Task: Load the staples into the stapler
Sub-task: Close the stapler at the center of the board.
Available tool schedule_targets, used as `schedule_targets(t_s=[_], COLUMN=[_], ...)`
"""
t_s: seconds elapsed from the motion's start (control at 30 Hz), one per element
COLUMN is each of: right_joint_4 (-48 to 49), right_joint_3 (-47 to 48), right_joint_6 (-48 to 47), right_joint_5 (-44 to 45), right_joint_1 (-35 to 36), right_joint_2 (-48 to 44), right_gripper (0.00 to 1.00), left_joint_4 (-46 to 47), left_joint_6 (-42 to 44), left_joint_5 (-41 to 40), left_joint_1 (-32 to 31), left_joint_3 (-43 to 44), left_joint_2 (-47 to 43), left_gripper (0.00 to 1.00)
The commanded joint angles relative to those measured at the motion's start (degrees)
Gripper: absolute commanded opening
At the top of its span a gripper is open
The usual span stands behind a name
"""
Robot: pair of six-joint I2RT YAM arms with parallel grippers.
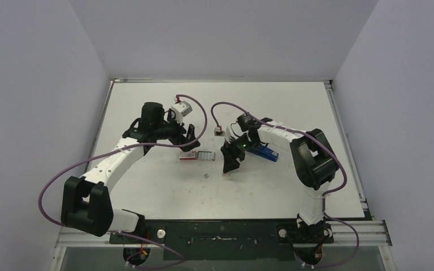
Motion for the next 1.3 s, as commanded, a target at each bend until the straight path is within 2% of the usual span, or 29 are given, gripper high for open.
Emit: schedule_targets(t_s=[0.0, 0.1, 0.37, 1.0, 1.27], right_joint_4=[-0.21, -0.37, -0.85, -3.77, -4.35], right_joint_3=[1.99, 1.85, 2.32, 7.10, 4.60], right_joint_6=[-2.80, -3.26, -4.74, -6.50, -9.15], right_joint_5=[3.04, 3.11, 2.94, 1.60, -0.87], right_joint_1=[-1.92, -2.49, -2.72, -7.43, -12.05], right_joint_2=[-2.08, -3.14, -3.39, -2.58, -8.58], right_gripper=[0.64, 0.66, 0.70, 0.73, 0.73], left_joint_4=[4.36, 6.40, 6.95, 13.49, 12.41], left_joint_6=[-1.06, -3.30, -3.61, -4.45, -7.84], left_joint_5=[-4.93, -7.40, -9.70, -9.89, -15.27], left_joint_1=[-4.04, -6.77, -11.52, -13.55, -20.24], left_joint_3=[-3.03, -4.97, -3.76, -4.96, -2.73], left_joint_2=[-0.78, -0.11, 3.51, 6.42, 9.66], left_gripper=[0.97, 0.97, 0.97, 0.97, 0.97])
